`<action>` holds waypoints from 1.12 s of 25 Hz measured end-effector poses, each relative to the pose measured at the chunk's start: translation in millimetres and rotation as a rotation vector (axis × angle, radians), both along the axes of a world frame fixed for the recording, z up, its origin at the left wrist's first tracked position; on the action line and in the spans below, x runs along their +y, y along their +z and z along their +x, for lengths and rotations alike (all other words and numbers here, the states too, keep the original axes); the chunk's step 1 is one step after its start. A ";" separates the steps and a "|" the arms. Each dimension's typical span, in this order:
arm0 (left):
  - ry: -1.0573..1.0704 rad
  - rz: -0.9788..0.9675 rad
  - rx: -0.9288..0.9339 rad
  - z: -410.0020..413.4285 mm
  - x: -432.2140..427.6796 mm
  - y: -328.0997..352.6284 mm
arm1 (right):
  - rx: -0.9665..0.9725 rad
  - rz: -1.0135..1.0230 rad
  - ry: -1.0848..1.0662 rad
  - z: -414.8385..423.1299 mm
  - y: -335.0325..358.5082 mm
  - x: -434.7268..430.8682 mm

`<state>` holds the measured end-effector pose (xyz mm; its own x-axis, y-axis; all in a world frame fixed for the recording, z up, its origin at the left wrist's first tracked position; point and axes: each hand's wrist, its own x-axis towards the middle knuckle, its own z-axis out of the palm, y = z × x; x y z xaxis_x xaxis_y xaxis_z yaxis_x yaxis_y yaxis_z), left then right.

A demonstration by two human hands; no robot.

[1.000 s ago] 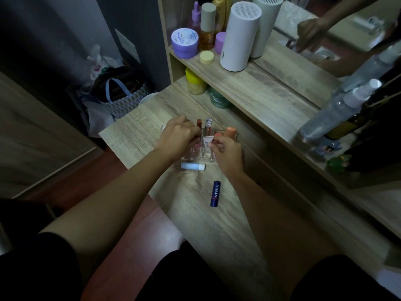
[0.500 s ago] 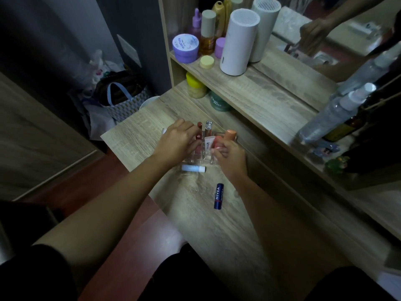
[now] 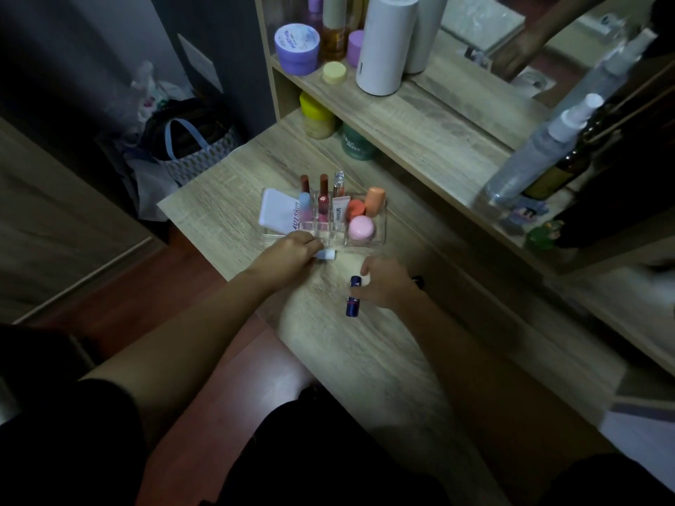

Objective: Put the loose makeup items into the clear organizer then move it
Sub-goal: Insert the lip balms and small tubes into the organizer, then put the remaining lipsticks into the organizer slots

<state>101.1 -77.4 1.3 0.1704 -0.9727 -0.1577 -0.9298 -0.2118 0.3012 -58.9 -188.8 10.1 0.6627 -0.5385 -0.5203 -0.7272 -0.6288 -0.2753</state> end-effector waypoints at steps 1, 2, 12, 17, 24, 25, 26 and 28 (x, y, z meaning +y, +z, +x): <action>0.024 0.016 -0.004 -1.2 -1.3 -2.4 | -0.013 0.008 -0.030 -0.5 -1.8 3.7; 0.053 0.027 -0.004 -2.2 -1.4 -4.6 | -0.030 0.026 -0.071 -0.9 -4.8 6.8; 0.207 -0.030 0.143 -2.6 34.9 -17.6 | -0.386 0.269 -0.488 -12.9 -37.9 22.6; 0.300 -0.134 0.369 -6.0 59.3 -19.5 | -0.707 0.496 -0.613 -10.4 -39.1 26.8; 0.698 -0.521 0.435 12.6 35.0 7.1 | -1.003 0.333 -0.614 35.9 -20.2 21.5; 0.675 -0.527 0.390 17.2 29.1 11.3 | -1.013 0.306 -0.598 43.1 -19.0 19.5; 0.643 -0.519 0.341 21.0 23.6 14.2 | -1.019 0.278 -0.583 49.3 -18.2 18.4; 0.571 -0.489 0.257 24.4 14.7 16.2 | -1.047 0.212 -0.560 57.9 -19.1 18.4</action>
